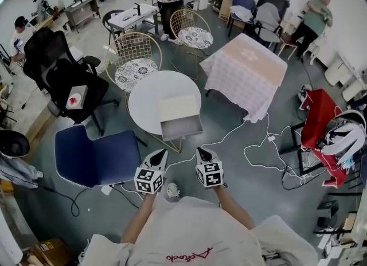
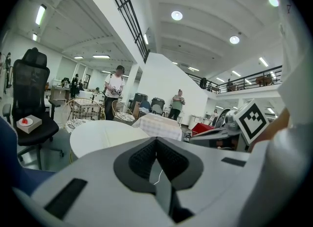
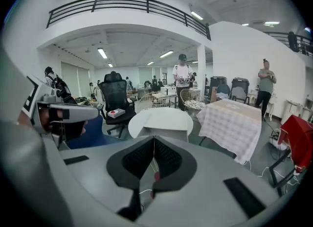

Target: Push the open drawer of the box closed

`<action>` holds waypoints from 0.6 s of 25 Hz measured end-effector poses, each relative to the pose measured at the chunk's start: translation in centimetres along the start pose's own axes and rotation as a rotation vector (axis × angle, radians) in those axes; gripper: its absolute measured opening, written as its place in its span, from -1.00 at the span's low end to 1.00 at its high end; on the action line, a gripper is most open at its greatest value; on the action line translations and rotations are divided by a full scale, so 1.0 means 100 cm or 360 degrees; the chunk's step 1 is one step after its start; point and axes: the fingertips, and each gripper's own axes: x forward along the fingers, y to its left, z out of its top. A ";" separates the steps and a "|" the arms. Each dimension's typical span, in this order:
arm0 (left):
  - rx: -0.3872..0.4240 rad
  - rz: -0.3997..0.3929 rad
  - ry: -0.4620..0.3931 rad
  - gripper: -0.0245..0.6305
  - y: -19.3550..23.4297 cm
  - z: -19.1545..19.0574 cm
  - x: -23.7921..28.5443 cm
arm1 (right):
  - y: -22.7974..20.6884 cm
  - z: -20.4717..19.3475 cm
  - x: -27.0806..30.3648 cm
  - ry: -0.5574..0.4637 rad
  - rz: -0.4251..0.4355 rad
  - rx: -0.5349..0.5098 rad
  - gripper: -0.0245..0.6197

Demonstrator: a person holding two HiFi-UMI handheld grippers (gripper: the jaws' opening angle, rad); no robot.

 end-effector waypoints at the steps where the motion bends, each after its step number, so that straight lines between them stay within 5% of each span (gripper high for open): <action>1: -0.0002 -0.0005 -0.0003 -0.88 0.009 0.005 0.004 | 0.001 0.007 0.009 0.0001 -0.0005 -0.0006 -0.87; 15: -0.0033 -0.0105 0.0036 -0.89 0.068 0.021 0.058 | -0.011 0.032 0.073 0.0058 -0.0069 0.0033 -0.87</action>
